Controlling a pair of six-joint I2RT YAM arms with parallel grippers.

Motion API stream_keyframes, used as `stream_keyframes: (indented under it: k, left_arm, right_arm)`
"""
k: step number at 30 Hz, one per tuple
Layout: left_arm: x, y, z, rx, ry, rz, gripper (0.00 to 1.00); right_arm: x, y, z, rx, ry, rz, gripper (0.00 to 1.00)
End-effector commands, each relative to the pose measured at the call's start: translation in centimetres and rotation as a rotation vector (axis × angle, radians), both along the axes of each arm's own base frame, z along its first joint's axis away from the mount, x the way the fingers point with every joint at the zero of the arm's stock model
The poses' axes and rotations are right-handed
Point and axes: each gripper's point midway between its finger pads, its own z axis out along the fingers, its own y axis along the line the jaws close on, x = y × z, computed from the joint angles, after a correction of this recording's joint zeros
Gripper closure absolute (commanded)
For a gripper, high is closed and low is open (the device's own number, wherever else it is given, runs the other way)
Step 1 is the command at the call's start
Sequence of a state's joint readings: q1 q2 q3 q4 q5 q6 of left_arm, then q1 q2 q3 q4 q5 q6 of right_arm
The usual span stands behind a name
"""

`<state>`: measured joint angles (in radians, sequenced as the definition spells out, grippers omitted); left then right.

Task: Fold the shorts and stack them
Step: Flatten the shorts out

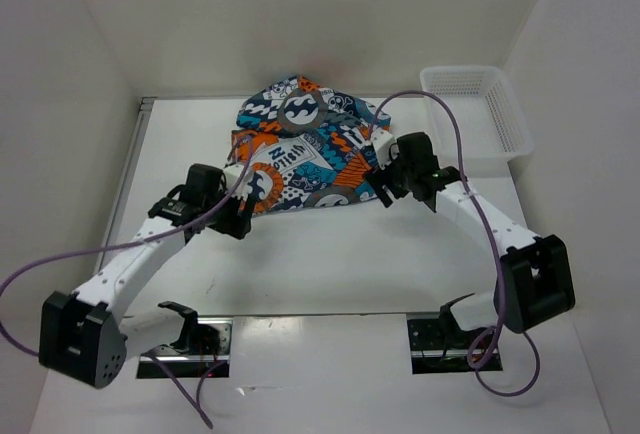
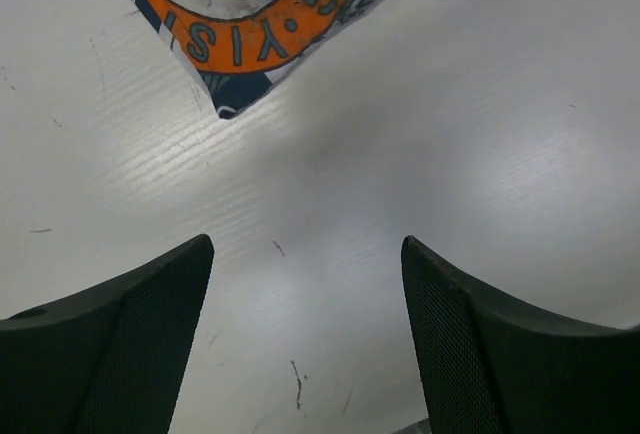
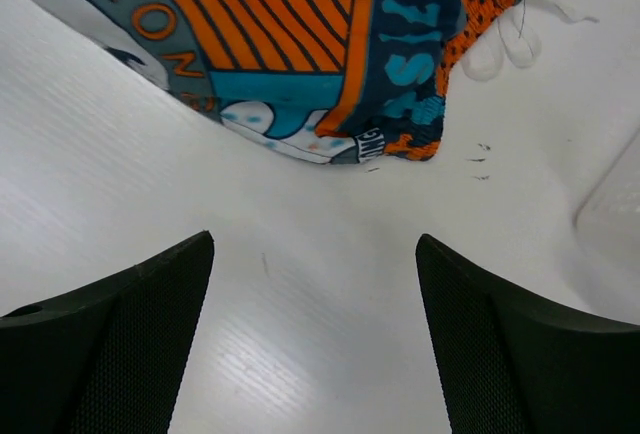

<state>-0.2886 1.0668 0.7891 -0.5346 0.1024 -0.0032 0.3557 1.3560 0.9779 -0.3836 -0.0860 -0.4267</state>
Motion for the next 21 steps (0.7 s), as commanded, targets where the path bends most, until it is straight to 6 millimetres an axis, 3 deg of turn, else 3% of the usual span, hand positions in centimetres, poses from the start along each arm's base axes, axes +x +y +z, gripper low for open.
stream_keyframes:
  k: [1, 6, 8, 10, 13, 14, 17, 21]
  left_arm:
    - [4.4, 0.6, -1.1, 0.061, -0.058, 0.065, 0.17]
    - [8.1, -1.5, -2.9, 0.032, 0.000, 0.026, 0.16]
    - [9.1, -2.0, -2.6, 0.018, -0.016, 0.019, 0.14]
    - [9.3, -2.3, -3.4, 0.014, -0.001, 0.012, 0.13]
    - [9.2, -1.6, -6.2, 0.056, 0.046, 0.032, 0.13]
    - [9.1, -1.6, -6.9, 0.062, 0.067, 0.032, 0.13]
    - [9.0, -1.6, -9.1, 0.077, 0.115, 0.031, 0.13]
    - [8.4, -1.1, -10.6, 0.092, 0.165, 0.039, 0.19]
  right_arm:
    - [2.6, -1.1, -2.2, -0.099, -0.057, -0.024, 0.14]
    - [6.2, -0.1, -3.9, -0.119, -0.037, -0.037, 0.16]
    - [7.3, 0.4, -4.7, -0.117, -0.023, -0.044, 0.16]
    - [7.9, 0.6, -5.3, -0.118, -0.020, -0.044, 0.16]
    - [8.3, 0.8, -7.5, -0.171, 0.039, 0.007, 0.09]
    - [8.0, 0.8, -9.3, -0.207, 0.088, 0.055, 0.07]
    - [8.3, 0.5, -11.1, -0.237, 0.120, 0.043, 0.06]
    - [8.0, 0.2, -11.9, -0.243, 0.154, 0.057, 0.06]
